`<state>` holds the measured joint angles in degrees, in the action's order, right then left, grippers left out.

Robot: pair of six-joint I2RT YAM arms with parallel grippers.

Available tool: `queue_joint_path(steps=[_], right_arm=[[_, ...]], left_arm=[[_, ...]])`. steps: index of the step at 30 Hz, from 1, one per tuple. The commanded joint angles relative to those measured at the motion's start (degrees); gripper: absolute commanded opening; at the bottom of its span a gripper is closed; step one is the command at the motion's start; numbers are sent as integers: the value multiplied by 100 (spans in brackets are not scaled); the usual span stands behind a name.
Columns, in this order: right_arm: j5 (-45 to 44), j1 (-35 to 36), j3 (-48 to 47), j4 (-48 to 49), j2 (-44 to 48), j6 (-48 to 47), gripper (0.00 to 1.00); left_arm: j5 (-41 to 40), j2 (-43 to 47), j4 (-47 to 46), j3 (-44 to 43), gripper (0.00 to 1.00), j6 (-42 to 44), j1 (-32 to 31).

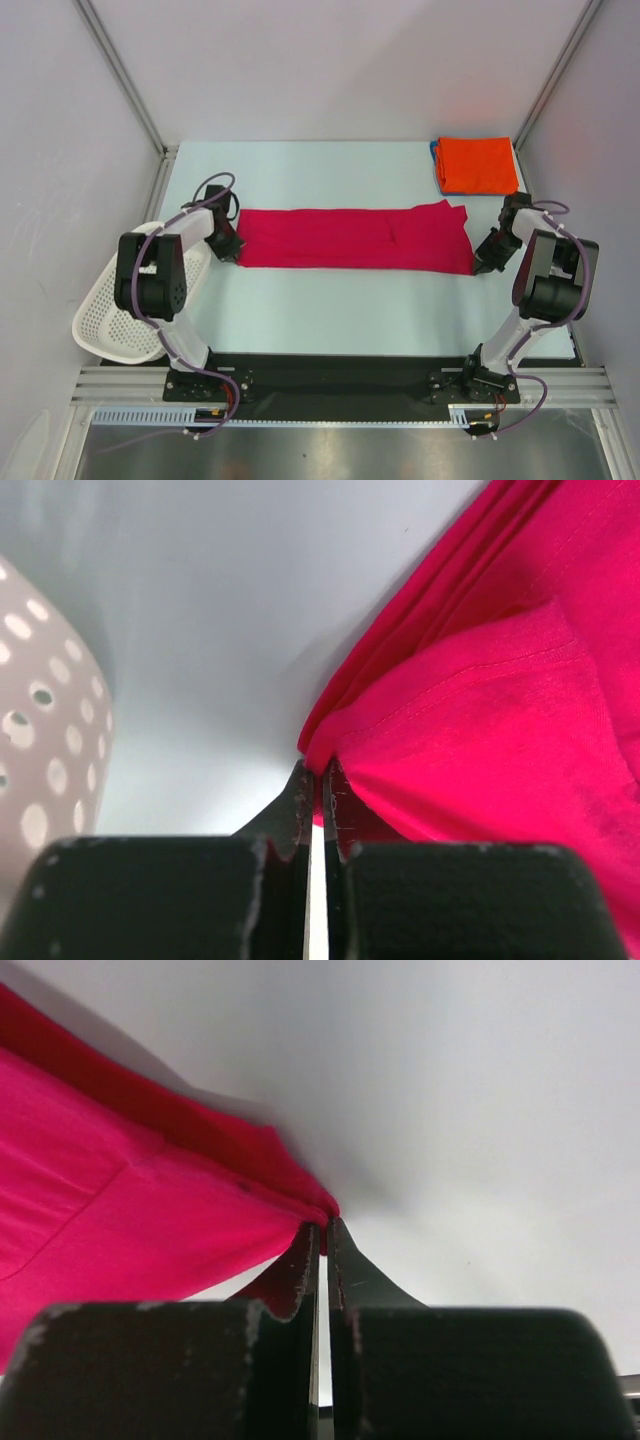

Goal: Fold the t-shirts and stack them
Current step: Fold the tshirt

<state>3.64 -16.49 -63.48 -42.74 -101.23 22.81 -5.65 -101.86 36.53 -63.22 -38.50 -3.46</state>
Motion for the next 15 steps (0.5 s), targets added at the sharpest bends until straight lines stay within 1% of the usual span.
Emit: queue_joint_path(steps=[1, 2, 4, 6, 7, 8, 9, 10, 11, 13, 14, 15], right_arm=[[-355, 6, -156, -173, -46, -110, 0], [-355, 6, -156, -182, -20, -110, 2], [-355, 14, -147, -191, -20, -101, 3], [-355, 23, -199, -278, -54, -101, 9], [-355, 41, -234, -296, -46, -101, 14], [-355, 41, -269, -348, -46, -110, 24], [-529, 49, -392, -392, -2, -110, 30], [-574, 58, -445, -515, 42, -127, 36], [-610, 93, -507, -577, 94, -136, 44], [-724, 137, -744, -761, 296, -145, 48], [-759, 207, -823, -832, 349, -154, 54], [-873, 251, -911, -893, 411, -171, 56]], left_arm=[[-191, 61, 794, 328, 0, -70, 12], [-95, 157, 759, 389, 1, -9, 4], [55, 263, 601, 477, 3, 44, 4], [151, 360, 592, 565, 12, 71, -5], [178, 395, 609, 565, 20, 80, -23], [187, 482, 653, 557, 41, 114, -31], [152, 544, 688, 556, 49, 123, -49], [143, 632, 758, 548, 54, 141, -66], [134, 720, 776, 556, 60, 185, -93], [21, 1010, 820, 522, 60, 273, -145], [-58, 1080, 899, 400, 60, 395, -233], [-129, 1133, 917, 311, 60, 483, -295]])
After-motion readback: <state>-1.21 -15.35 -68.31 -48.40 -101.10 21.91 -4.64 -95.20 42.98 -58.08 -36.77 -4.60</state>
